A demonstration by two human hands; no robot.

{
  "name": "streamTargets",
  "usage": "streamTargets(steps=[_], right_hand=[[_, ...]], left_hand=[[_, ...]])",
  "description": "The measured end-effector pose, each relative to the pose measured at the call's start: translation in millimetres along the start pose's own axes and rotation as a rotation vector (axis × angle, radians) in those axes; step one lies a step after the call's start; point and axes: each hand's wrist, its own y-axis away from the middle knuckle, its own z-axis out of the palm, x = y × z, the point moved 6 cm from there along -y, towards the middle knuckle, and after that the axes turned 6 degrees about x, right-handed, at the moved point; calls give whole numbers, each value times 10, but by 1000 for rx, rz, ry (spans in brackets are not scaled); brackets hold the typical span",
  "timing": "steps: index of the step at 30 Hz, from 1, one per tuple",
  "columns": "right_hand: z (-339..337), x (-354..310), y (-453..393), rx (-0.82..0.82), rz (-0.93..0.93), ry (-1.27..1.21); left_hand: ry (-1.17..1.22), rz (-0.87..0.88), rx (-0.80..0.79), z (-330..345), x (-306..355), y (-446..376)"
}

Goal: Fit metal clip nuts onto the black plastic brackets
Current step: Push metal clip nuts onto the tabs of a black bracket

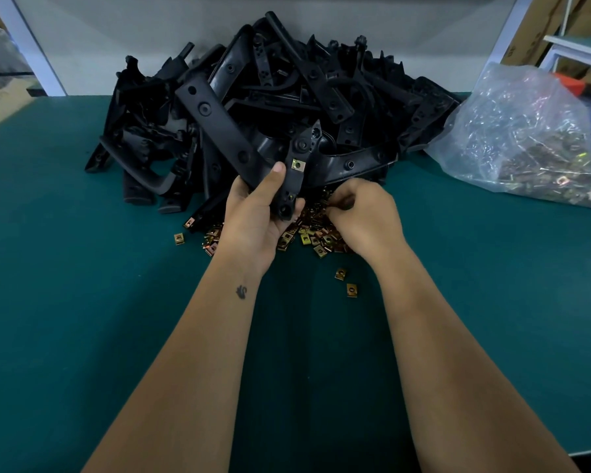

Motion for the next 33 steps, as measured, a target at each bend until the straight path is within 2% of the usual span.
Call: streamTargets(steps=[2, 6, 10, 13, 22, 29, 33], right_hand=[[-31, -3, -4, 43, 26, -139], [-63, -61, 11, 43, 111, -640], [-69, -138, 41, 16, 91, -861], [-60, -149, 43, 8, 88, -892], [-5, -153, 26, -16, 21, -672], [18, -153, 24, -59, 97, -978], [7, -174, 31, -60, 97, -1062]], left_hand=[[2, 2, 1, 6, 0, 6], [24, -2, -5, 26, 8, 12], [94, -33, -19, 28, 4, 23], [124, -35, -30, 22, 2, 20], [125, 11, -43, 29, 4, -7], [138, -8, -79, 52, -7, -3], [190, -44, -107, 65, -17, 8]])
